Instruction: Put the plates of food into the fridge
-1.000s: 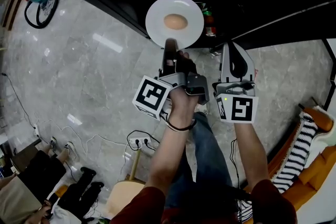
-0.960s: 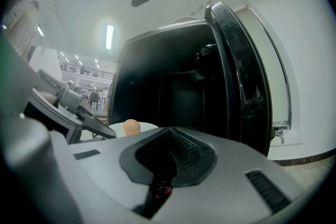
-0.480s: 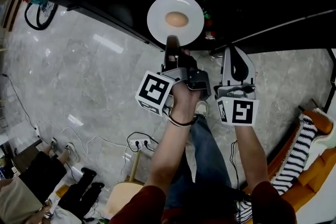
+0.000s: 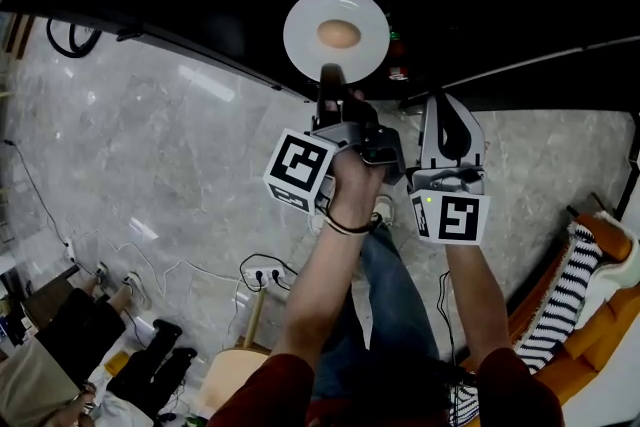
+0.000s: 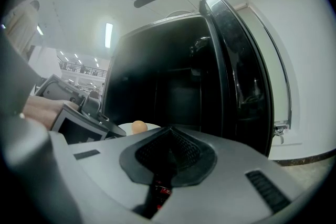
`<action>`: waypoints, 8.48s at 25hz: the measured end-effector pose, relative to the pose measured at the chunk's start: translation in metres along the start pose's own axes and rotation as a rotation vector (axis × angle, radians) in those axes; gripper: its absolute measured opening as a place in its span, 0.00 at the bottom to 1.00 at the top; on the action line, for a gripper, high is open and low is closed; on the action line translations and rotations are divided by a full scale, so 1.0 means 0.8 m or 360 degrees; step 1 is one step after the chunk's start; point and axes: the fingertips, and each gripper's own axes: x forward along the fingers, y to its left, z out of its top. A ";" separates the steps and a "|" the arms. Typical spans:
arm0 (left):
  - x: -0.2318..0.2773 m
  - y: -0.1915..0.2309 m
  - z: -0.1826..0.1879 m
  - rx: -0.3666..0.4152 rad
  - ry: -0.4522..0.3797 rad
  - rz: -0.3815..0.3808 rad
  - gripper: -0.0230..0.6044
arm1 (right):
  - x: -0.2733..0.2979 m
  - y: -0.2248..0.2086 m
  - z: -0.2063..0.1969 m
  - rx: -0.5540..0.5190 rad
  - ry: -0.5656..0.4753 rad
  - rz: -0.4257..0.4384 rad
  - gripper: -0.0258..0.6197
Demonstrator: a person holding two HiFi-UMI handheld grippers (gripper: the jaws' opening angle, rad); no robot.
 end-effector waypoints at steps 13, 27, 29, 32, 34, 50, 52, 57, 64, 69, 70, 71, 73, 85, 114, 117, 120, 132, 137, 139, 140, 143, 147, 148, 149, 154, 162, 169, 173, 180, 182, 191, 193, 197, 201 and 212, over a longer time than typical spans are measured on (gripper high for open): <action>0.022 0.002 -0.001 -0.0008 -0.0052 -0.0020 0.06 | 0.002 -0.002 -0.008 0.0019 0.0020 0.0016 0.05; 0.046 -0.009 0.004 0.0003 -0.0057 -0.0076 0.06 | 0.004 -0.007 -0.009 0.0031 0.0021 0.0025 0.05; 0.049 -0.011 0.004 0.0001 -0.0055 -0.0084 0.06 | 0.005 -0.006 -0.009 0.0030 0.0022 0.0028 0.05; 0.051 -0.012 0.004 -0.0002 -0.0051 -0.0094 0.06 | 0.005 -0.006 -0.010 0.0029 0.0028 0.0029 0.05; 0.054 -0.013 0.004 0.0003 -0.0049 -0.0100 0.06 | 0.005 -0.006 -0.010 0.0029 0.0027 0.0029 0.05; 0.076 -0.018 0.002 0.0019 -0.0019 -0.0121 0.06 | 0.007 -0.009 -0.011 0.0025 0.0030 0.0021 0.05; 0.079 -0.018 0.002 0.0019 -0.0019 -0.0121 0.06 | 0.008 -0.009 -0.011 0.0026 0.0030 0.0020 0.05; 0.082 -0.021 0.003 0.0027 -0.0029 -0.0116 0.06 | 0.010 -0.007 -0.011 0.0025 0.0034 0.0029 0.05; 0.083 -0.020 0.002 0.0067 -0.0028 -0.0130 0.06 | 0.011 -0.005 -0.014 0.0029 0.0040 0.0030 0.05; 0.082 -0.023 0.001 0.0128 -0.0005 -0.0168 0.07 | 0.010 -0.003 -0.019 0.0025 0.0063 0.0043 0.06; 0.083 -0.023 0.000 0.0140 -0.0001 -0.0177 0.08 | 0.009 -0.002 -0.020 0.0026 0.0063 0.0044 0.06; 0.082 -0.024 0.000 0.0142 0.0003 -0.0186 0.08 | 0.009 -0.002 -0.020 0.0026 0.0063 0.0045 0.06; 0.082 -0.024 -0.001 0.0134 0.0012 -0.0199 0.11 | 0.009 -0.001 -0.020 0.0023 0.0063 0.0050 0.06; 0.061 -0.008 0.001 0.0185 0.0038 -0.0203 0.25 | 0.008 0.000 -0.018 0.0025 0.0051 0.0042 0.06; -0.009 -0.038 -0.001 0.1580 -0.0028 -0.0373 0.26 | 0.003 0.010 -0.017 0.0027 0.0049 0.0043 0.06; -0.012 -0.039 -0.006 0.1664 -0.0023 -0.0378 0.26 | 0.002 0.010 -0.017 0.0030 0.0047 0.0041 0.06; -0.012 -0.036 -0.009 0.1707 -0.0012 -0.0368 0.26 | 0.002 0.012 -0.017 0.0031 0.0049 0.0041 0.06; -0.011 -0.032 -0.011 0.1781 -0.0036 -0.0322 0.05 | -0.001 0.009 -0.019 0.0037 0.0056 0.0033 0.06; -0.007 -0.040 -0.014 0.1812 -0.0036 -0.0340 0.05 | 0.000 0.008 -0.016 0.0033 0.0045 0.0033 0.06; -0.004 -0.042 -0.015 0.1821 -0.0038 -0.0329 0.05 | 0.000 0.009 -0.014 0.0031 0.0043 0.0034 0.06; -0.003 -0.042 -0.016 0.1830 -0.0037 -0.0319 0.05 | 0.000 0.009 -0.014 0.0031 0.0044 0.0034 0.06; 0.002 -0.042 -0.019 0.1861 -0.0029 -0.0296 0.05 | -0.001 0.007 -0.014 0.0030 0.0047 0.0033 0.06; 0.010 -0.039 -0.020 0.1869 -0.0005 -0.0255 0.05 | 0.000 0.006 -0.015 0.0030 0.0055 0.0035 0.06; 0.012 -0.037 -0.019 0.1874 -0.0001 -0.0243 0.05 | 0.000 0.006 -0.015 0.0030 0.0055 0.0035 0.06; 0.013 -0.035 -0.019 0.1884 0.0002 -0.0233 0.05 | 0.001 0.006 -0.016 0.0031 0.0054 0.0035 0.06; 0.020 -0.032 -0.021 0.1982 0.0020 -0.0222 0.05 | 0.000 0.005 -0.019 0.0033 0.0060 0.0036 0.06; 0.030 -0.032 -0.031 0.2093 0.0056 -0.0234 0.05 | 0.001 0.006 -0.022 0.0036 0.0070 0.0053 0.06; 0.040 -0.033 -0.028 0.2129 0.0041 -0.0212 0.05 | 0.002 0.004 -0.025 0.0036 0.0077 0.0049 0.06; 0.045 -0.031 -0.028 0.2133 0.0042 -0.0203 0.05 | 0.003 0.000 -0.027 0.0040 0.0079 0.0044 0.06; 0.050 -0.032 -0.029 0.2150 0.0039 -0.0205 0.05 | 0.006 -0.002 -0.027 0.0042 0.0079 0.0042 0.06; 0.052 -0.034 -0.029 0.2174 0.0036 -0.0205 0.05 | 0.007 -0.001 -0.028 0.0043 0.0082 0.0046 0.05; 0.057 -0.040 -0.032 0.2220 0.0029 -0.0213 0.05 | 0.008 0.000 -0.028 0.0041 0.0080 0.0052 0.06; 0.059 -0.041 -0.031 0.2220 0.0020 -0.0212 0.05 | 0.009 0.000 -0.028 0.0040 0.0081 0.0053 0.06; 0.062 -0.041 -0.033 0.2220 0.0031 -0.0214 0.05 | 0.010 -0.001 -0.027 0.0039 0.0080 0.0056 0.06; 0.066 -0.041 -0.034 0.2234 0.0032 -0.0207 0.05 | 0.012 -0.001 -0.024 0.0044 0.0074 0.0055 0.06; 0.075 -0.045 -0.033 0.2232 0.0035 -0.0193 0.05 | 0.010 -0.003 -0.024 0.0033 0.0077 0.0059 0.06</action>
